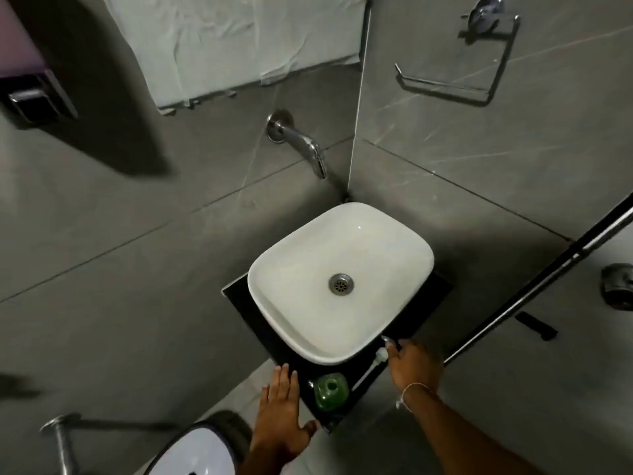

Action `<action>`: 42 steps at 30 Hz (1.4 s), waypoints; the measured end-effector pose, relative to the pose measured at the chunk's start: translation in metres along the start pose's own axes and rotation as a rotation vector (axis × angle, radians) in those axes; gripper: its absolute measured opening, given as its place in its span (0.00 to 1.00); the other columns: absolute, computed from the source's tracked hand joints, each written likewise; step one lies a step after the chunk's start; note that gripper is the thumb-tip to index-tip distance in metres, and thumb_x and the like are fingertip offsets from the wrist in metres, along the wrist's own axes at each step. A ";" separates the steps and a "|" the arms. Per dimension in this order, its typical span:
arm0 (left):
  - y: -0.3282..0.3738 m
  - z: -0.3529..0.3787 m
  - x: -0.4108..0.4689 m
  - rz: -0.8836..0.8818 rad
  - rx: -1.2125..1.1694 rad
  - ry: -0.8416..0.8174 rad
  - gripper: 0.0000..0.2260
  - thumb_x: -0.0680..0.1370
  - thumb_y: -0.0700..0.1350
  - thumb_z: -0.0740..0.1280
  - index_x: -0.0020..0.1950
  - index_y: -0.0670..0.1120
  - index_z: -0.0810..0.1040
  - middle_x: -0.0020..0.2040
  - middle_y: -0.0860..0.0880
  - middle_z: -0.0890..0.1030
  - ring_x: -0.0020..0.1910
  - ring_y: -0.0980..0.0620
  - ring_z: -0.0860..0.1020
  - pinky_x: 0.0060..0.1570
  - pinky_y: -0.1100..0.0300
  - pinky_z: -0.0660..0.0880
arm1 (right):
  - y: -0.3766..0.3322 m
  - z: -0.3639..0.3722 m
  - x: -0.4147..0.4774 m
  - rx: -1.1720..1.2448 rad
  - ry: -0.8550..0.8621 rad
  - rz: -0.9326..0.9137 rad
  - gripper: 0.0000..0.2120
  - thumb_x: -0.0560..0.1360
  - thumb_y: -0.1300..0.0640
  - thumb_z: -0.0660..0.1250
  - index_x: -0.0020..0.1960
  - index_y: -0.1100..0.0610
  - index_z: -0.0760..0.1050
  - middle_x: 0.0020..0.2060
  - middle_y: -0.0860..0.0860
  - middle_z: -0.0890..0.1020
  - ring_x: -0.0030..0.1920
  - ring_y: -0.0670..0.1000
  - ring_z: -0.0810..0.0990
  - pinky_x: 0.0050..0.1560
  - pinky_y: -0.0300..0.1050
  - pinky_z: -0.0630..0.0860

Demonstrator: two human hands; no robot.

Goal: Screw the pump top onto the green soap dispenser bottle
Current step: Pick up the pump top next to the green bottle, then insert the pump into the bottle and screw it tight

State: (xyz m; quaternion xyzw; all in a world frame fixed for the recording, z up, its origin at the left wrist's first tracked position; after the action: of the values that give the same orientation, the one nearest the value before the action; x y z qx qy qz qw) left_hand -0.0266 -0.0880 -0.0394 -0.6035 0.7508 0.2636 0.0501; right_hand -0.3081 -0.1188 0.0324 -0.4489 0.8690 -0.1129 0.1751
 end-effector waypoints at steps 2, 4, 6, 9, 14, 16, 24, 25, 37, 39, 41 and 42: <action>0.000 0.011 0.006 -0.037 -0.067 -0.011 0.46 0.70 0.68 0.62 0.77 0.48 0.42 0.79 0.45 0.37 0.77 0.44 0.36 0.76 0.45 0.44 | 0.013 0.013 0.005 0.058 -0.081 0.167 0.20 0.74 0.41 0.63 0.50 0.57 0.81 0.51 0.60 0.84 0.55 0.61 0.80 0.58 0.54 0.74; 0.003 0.016 0.010 -0.064 -0.110 0.010 0.46 0.69 0.69 0.64 0.77 0.51 0.45 0.79 0.45 0.37 0.77 0.44 0.37 0.75 0.44 0.44 | 0.025 0.027 0.007 0.106 -0.147 0.308 0.25 0.71 0.36 0.65 0.51 0.56 0.81 0.53 0.60 0.83 0.57 0.62 0.79 0.60 0.57 0.73; 0.004 0.021 0.013 -0.079 -0.158 0.039 0.45 0.68 0.69 0.66 0.77 0.52 0.50 0.79 0.45 0.38 0.77 0.45 0.37 0.76 0.44 0.45 | 0.026 0.040 0.008 0.144 -0.193 0.346 0.29 0.68 0.34 0.67 0.52 0.59 0.81 0.54 0.62 0.82 0.58 0.63 0.79 0.58 0.57 0.73; 0.004 0.022 0.018 -0.099 -0.223 0.086 0.41 0.65 0.67 0.69 0.74 0.55 0.59 0.79 0.45 0.41 0.77 0.45 0.38 0.76 0.43 0.47 | 0.029 0.058 0.016 0.244 -0.217 0.395 0.32 0.67 0.37 0.70 0.52 0.65 0.78 0.54 0.65 0.82 0.57 0.65 0.79 0.57 0.56 0.75; 0.006 0.022 0.022 -0.114 -0.323 0.107 0.34 0.63 0.65 0.72 0.68 0.61 0.69 0.79 0.45 0.44 0.77 0.45 0.39 0.76 0.43 0.50 | 0.039 0.079 0.019 0.334 -0.251 0.503 0.31 0.66 0.39 0.72 0.51 0.67 0.78 0.52 0.64 0.83 0.56 0.63 0.80 0.56 0.55 0.77; 0.005 0.021 0.024 -0.119 -0.352 0.123 0.32 0.63 0.65 0.72 0.66 0.62 0.71 0.79 0.45 0.45 0.78 0.46 0.40 0.76 0.43 0.50 | 0.043 0.083 0.019 0.398 -0.242 0.541 0.30 0.66 0.41 0.73 0.51 0.68 0.78 0.52 0.65 0.83 0.55 0.64 0.80 0.55 0.54 0.77; 0.001 0.022 0.025 -0.107 -0.373 0.169 0.29 0.61 0.66 0.73 0.61 0.61 0.76 0.79 0.46 0.47 0.78 0.46 0.41 0.76 0.43 0.49 | 0.046 0.112 0.021 0.649 -0.302 0.635 0.35 0.63 0.48 0.78 0.59 0.72 0.73 0.60 0.67 0.78 0.60 0.66 0.77 0.63 0.60 0.72; 0.001 0.023 0.025 -0.108 -0.371 0.167 0.29 0.62 0.66 0.73 0.61 0.61 0.76 0.79 0.46 0.47 0.78 0.46 0.41 0.76 0.44 0.49 | 0.048 0.113 0.019 0.681 -0.295 0.646 0.34 0.63 0.50 0.79 0.59 0.72 0.73 0.60 0.67 0.78 0.59 0.66 0.78 0.63 0.60 0.73; 0.002 0.020 0.023 -0.109 -0.352 0.157 0.29 0.63 0.66 0.72 0.63 0.62 0.74 0.79 0.46 0.45 0.77 0.45 0.39 0.76 0.44 0.47 | -0.017 -0.043 -0.081 0.759 0.190 -0.199 0.09 0.69 0.42 0.71 0.48 0.42 0.81 0.54 0.43 0.81 0.58 0.45 0.78 0.58 0.42 0.74; 0.002 0.021 0.023 -0.106 -0.348 0.155 0.29 0.64 0.66 0.72 0.64 0.62 0.74 0.79 0.45 0.44 0.77 0.45 0.38 0.76 0.44 0.46 | -0.031 -0.045 -0.092 0.772 0.227 -0.236 0.08 0.67 0.43 0.71 0.44 0.42 0.80 0.59 0.46 0.80 0.67 0.53 0.72 0.65 0.52 0.70; 0.002 0.021 0.023 -0.104 -0.333 0.155 0.29 0.65 0.66 0.71 0.64 0.62 0.73 0.79 0.45 0.44 0.77 0.45 0.38 0.76 0.44 0.46 | -0.040 -0.038 -0.099 0.768 0.264 -0.232 0.08 0.64 0.43 0.71 0.42 0.41 0.78 0.60 0.45 0.80 0.70 0.53 0.68 0.68 0.57 0.66; 0.002 0.022 0.023 -0.103 -0.323 0.156 0.30 0.65 0.67 0.71 0.65 0.62 0.73 0.79 0.45 0.44 0.77 0.45 0.38 0.76 0.44 0.46 | -0.042 -0.032 -0.101 0.759 0.274 -0.234 0.09 0.63 0.43 0.71 0.42 0.42 0.78 0.60 0.44 0.80 0.71 0.52 0.67 0.69 0.60 0.65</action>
State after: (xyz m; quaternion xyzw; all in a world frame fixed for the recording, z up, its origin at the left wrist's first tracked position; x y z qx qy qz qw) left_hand -0.0400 -0.0981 -0.0661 -0.6600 0.6684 0.3303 -0.0924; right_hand -0.2361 -0.0588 0.0965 -0.4290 0.7241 -0.5030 0.1966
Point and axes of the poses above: each hand's wrist, its own x-axis towards the middle knuckle, its own z-axis out of the palm, y = z × x, the point moved 10 cm from there along x, towards the middle knuckle
